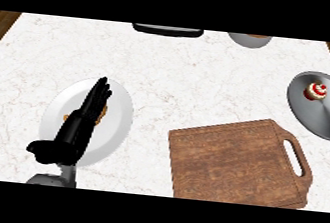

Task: Pick the cupcake from the cutting board and place it in the pan

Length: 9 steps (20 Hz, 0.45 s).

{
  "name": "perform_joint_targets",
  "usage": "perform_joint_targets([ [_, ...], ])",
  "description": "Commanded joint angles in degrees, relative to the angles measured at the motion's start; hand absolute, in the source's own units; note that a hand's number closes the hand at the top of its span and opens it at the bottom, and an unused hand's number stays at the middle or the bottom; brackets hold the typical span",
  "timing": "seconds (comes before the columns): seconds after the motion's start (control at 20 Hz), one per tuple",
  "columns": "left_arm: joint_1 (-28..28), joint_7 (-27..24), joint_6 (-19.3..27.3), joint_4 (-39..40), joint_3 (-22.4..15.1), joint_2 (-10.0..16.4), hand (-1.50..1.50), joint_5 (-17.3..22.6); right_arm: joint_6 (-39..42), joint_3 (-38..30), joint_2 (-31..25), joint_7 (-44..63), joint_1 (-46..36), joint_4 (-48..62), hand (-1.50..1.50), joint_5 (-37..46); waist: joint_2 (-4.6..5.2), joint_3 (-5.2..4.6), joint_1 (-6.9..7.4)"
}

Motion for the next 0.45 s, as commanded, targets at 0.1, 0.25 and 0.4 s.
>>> perform_joint_targets([
  [0.1,-1.2,1.8,-0.1,-1.4,0.5,0.2,0.00,0.1,3.2,2.0,-0.9,-5.3,2.8,-0.3,-1.50,-0.4,-0.11,-0.04,-0.24],
  [0.25,2.0,-1.4,-0.2,-0.6,-0.5,0.1,0.00,-1.1,-1.7,2.9,1.7,-7.0,2.7,-1.0,-1.50,-0.3,-0.10,-0.04,-0.15],
  [0.4,1.2,-0.6,-2.1,-0.6,1.2,1.6,0.00,0.6,-5.8,3.5,3.2,-8.2,3.7,-1.2,-1.50,-0.6,-0.15,-0.06,-0.25],
])
